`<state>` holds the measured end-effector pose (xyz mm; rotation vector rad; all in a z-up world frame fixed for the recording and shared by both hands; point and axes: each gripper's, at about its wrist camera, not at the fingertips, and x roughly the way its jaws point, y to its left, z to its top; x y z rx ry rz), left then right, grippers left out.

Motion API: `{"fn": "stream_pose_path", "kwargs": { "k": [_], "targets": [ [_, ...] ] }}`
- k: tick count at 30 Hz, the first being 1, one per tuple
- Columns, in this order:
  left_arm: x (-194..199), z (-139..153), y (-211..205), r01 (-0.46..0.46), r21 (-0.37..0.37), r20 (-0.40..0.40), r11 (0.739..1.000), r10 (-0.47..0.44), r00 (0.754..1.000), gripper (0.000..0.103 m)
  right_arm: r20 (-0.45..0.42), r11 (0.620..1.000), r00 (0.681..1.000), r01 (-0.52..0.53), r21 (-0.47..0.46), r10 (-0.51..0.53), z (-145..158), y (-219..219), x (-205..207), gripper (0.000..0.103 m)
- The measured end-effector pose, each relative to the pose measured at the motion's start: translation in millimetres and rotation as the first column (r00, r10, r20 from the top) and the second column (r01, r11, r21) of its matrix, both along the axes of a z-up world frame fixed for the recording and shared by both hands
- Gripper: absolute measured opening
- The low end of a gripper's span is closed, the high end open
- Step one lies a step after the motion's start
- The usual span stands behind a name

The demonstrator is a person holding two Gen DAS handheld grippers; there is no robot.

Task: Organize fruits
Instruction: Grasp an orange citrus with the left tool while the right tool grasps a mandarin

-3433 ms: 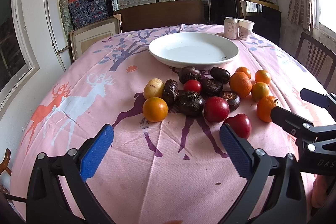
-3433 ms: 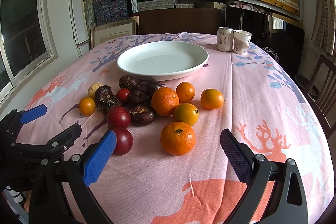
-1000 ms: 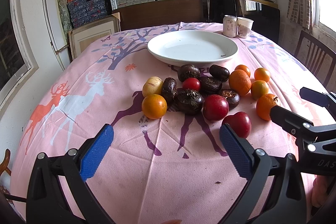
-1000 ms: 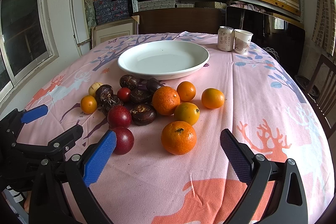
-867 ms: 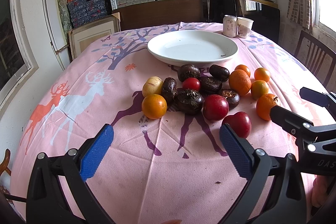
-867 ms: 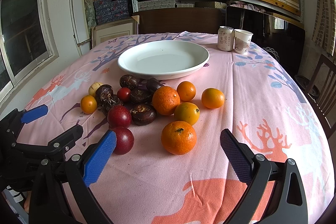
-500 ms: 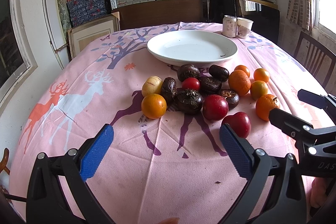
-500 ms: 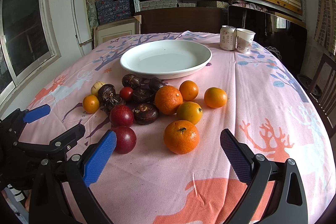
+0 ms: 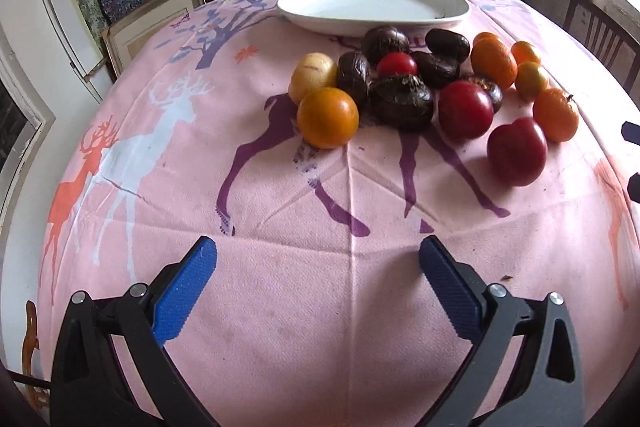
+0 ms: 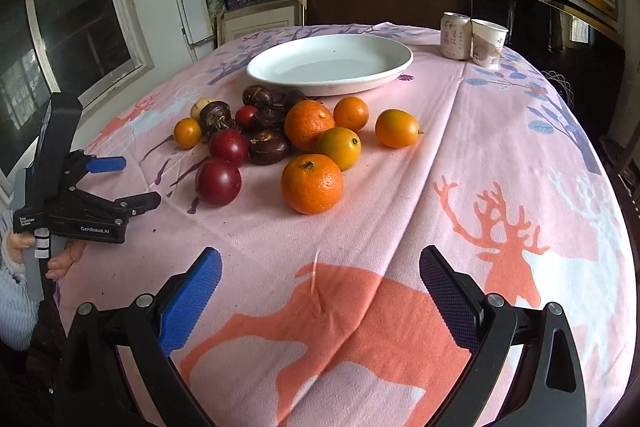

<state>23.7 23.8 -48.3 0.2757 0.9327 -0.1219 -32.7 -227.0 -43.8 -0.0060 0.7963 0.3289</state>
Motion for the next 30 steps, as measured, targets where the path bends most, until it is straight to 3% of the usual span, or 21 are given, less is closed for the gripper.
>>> {"fn": "stream_pose_path", "kwargs": {
  "k": [2,5,6,8,10,14,16,17,19,20,25,27,28,30],
  "targets": [
    [1,-1,4,0.032,-0.02,-0.003,0.999,-0.032,0.999,0.099,-0.008,1.0,1.0,-0.005,-0.025,0.005,-1,5,5,0.1],
    [9,-6,22,0.028,-0.148,-0.074,0.989,-0.039,0.996,0.099,-0.02,0.999,1.0,0.003,-0.032,-0.003,-2,9,20,0.1],
    [9,-5,22,0.038,-0.157,-0.071,0.987,-0.049,0.996,0.099,-0.027,1.0,1.0,0.005,-0.023,-0.005,-2,10,26,0.1],
    [8,-2,18,0.075,-0.116,-0.063,0.99,-0.083,0.995,0.099,-0.044,1.0,0.999,0.009,0.001,-0.009,-4,12,38,0.1],
    [13,5,18,0.066,-0.083,-0.001,0.994,-0.067,0.998,0.099,-0.063,0.999,0.998,0.02,0.026,-0.018,-6,14,50,0.1],
    [37,15,24,0.032,-0.162,0.03,0.986,-0.027,0.999,0.099,-0.095,0.996,0.995,0.042,0.075,-0.035,-12,13,67,0.1],
    [49,15,20,0.032,-0.149,0.04,0.988,-0.026,0.999,0.097,-0.117,0.992,0.993,0.047,0.113,-0.034,-15,8,70,0.1],
    [54,14,17,0.041,-0.142,0.038,0.989,-0.035,0.999,0.094,-0.123,0.99,0.992,0.055,0.132,-0.039,-15,5,71,0.1],
    [66,9,9,0.06,-0.149,0.007,0.987,-0.06,0.998,0.059,-0.138,0.984,0.989,0.066,0.163,-0.043,-18,0,73,0.097],
    [70,7,7,0.068,-0.163,-0.013,0.984,-0.071,0.997,0.054,-0.148,0.983,0.988,0.066,0.17,-0.041,-19,-1,74,0.094],
    [76,6,6,0.082,-0.214,-0.003,0.973,-0.085,0.996,0.05,-0.15,0.987,0.989,0.042,0.155,-0.018,-19,6,76,0.088],
    [75,5,4,0.091,-0.217,0.002,0.972,-0.093,0.996,0.043,-0.147,0.989,0.989,0.031,0.145,-0.009,-19,9,78,0.079],
    [74,6,3,0.095,-0.217,0.006,0.972,-0.096,0.995,0.038,-0.147,0.99,0.989,0.026,0.138,-0.005,-19,11,78,0.068],
    [73,5,2,0.099,-0.219,0.012,0.971,-0.099,0.995,0.038,-0.145,0.993,0.989,0.022,0.119,-0.004,-19,14,79,0.05]
  ]
}}
